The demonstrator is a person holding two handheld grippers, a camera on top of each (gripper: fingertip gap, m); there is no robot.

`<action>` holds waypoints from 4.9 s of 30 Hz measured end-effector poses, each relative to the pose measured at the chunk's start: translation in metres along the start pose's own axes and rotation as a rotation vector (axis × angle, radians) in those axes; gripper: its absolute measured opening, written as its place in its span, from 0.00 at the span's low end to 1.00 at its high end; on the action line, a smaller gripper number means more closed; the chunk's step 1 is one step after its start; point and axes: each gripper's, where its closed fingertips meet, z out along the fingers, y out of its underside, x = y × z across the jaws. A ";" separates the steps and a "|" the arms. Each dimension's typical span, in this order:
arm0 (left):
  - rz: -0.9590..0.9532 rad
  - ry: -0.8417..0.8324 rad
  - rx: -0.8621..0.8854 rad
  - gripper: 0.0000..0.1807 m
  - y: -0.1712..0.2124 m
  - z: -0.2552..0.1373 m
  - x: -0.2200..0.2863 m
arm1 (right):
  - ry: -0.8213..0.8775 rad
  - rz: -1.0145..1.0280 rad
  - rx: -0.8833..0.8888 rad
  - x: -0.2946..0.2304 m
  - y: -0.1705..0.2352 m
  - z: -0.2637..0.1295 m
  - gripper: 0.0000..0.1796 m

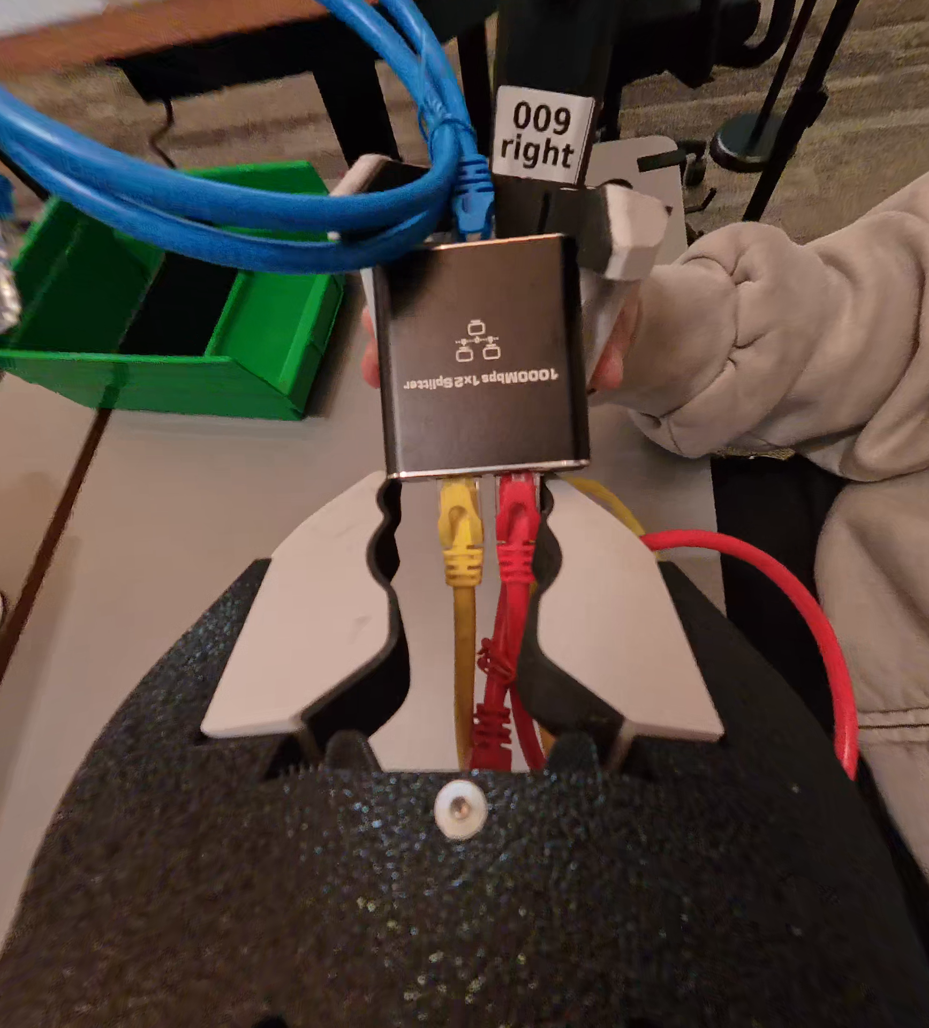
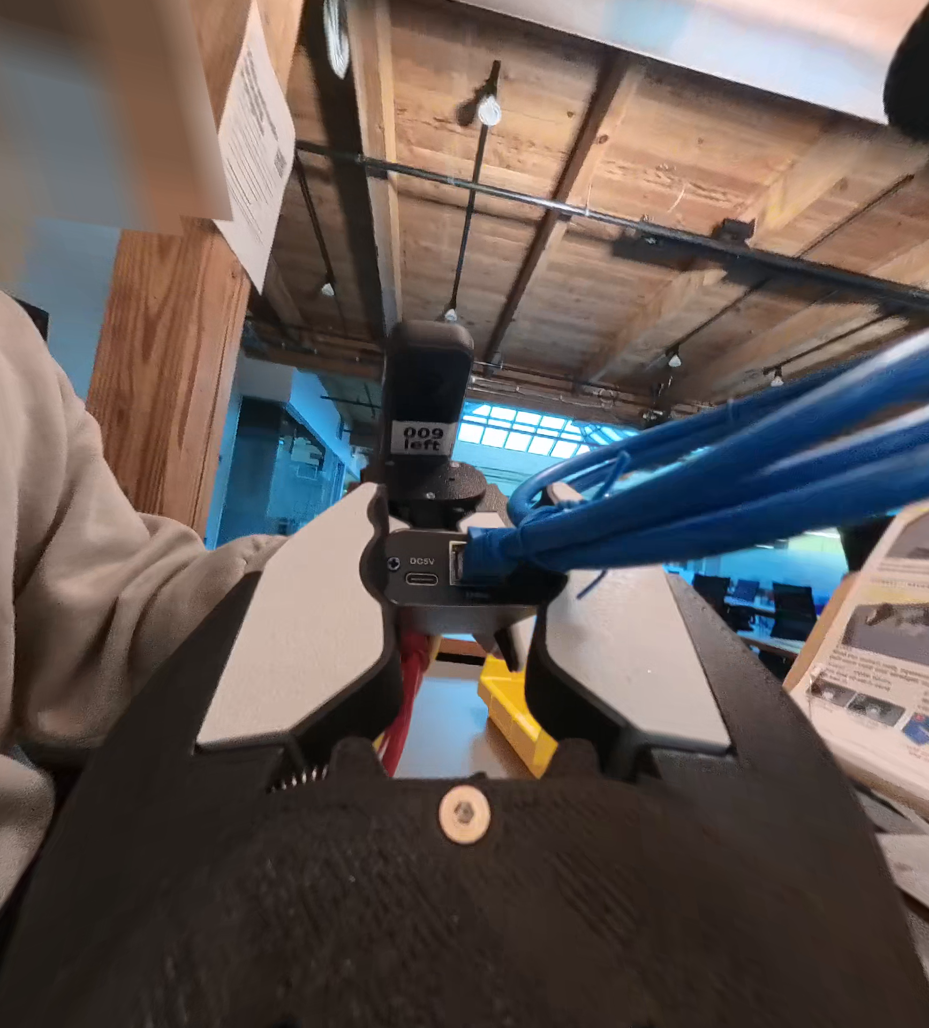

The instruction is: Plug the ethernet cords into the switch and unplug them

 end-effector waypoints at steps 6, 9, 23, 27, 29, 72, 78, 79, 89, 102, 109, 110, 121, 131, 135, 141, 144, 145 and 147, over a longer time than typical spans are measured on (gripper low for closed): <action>-0.006 0.008 0.008 0.25 0.002 0.001 0.001 | -0.015 0.036 -0.033 0.000 0.002 0.000 0.29; 0.035 -0.041 -0.047 0.25 0.009 0.001 -0.006 | 0.009 0.115 -0.085 0.007 0.007 -0.003 0.28; 0.119 -0.142 -0.327 0.24 0.053 -0.030 -0.049 | 0.372 -0.330 -0.995 0.042 0.033 -0.063 0.35; 0.164 -0.069 -0.357 0.24 0.050 -0.014 -0.038 | 0.171 -0.413 -0.954 0.012 0.055 -0.026 0.37; 0.199 -0.032 -0.371 0.24 0.048 -0.007 -0.031 | 0.145 -0.377 -0.992 0.009 0.072 -0.023 0.39; 0.361 -0.118 -0.253 0.40 0.046 0.006 -0.015 | 0.093 -0.455 -1.132 -0.001 0.094 -0.015 0.35; 0.331 -0.074 -0.288 0.45 0.052 0.020 -0.010 | 0.081 -0.487 -1.167 -0.003 0.098 -0.014 0.35; 0.330 -0.077 -0.292 0.44 0.053 0.023 -0.011 | 0.084 -0.486 -1.174 -0.001 0.099 -0.016 0.35; 0.250 -0.086 -0.258 0.42 0.058 0.029 -0.023 | 0.148 -0.459 -1.157 0.014 0.102 -0.024 0.37; 0.095 -0.231 -0.211 0.41 0.060 0.017 -0.073 | 0.445 -0.288 -0.885 0.033 0.024 -0.028 0.27; 0.127 -0.286 -0.136 0.41 0.042 0.008 -0.086 | 0.741 0.245 -0.534 0.070 0.047 -0.049 0.35; 0.119 -0.269 -0.138 0.41 0.042 0.011 -0.084 | 0.757 0.299 -0.456 0.071 0.048 -0.048 0.35; 0.148 -0.249 -0.234 0.41 0.048 0.045 -0.074 | 0.774 0.559 -0.221 0.070 0.074 -0.049 0.19; 0.162 -0.299 -0.283 0.42 0.049 0.054 -0.076 | 0.840 0.616 -0.087 0.078 0.073 -0.059 0.12; 0.155 -0.347 -0.285 0.42 0.048 0.057 -0.077 | 0.856 0.638 -0.007 0.078 0.071 -0.063 0.11; 0.105 -0.340 -0.245 0.41 0.048 0.060 -0.079 | 0.809 0.769 0.127 0.082 0.072 -0.061 0.08; 0.084 -0.332 -0.230 0.41 0.049 0.058 -0.079 | 0.812 0.756 0.125 0.083 0.073 -0.058 0.08; 0.073 -0.328 -0.235 0.41 0.050 0.058 -0.080 | 0.818 0.763 0.123 0.084 0.074 -0.058 0.08; 0.057 -0.323 -0.256 0.42 0.055 0.059 -0.082 | 0.837 0.773 0.117 0.087 0.079 -0.059 0.08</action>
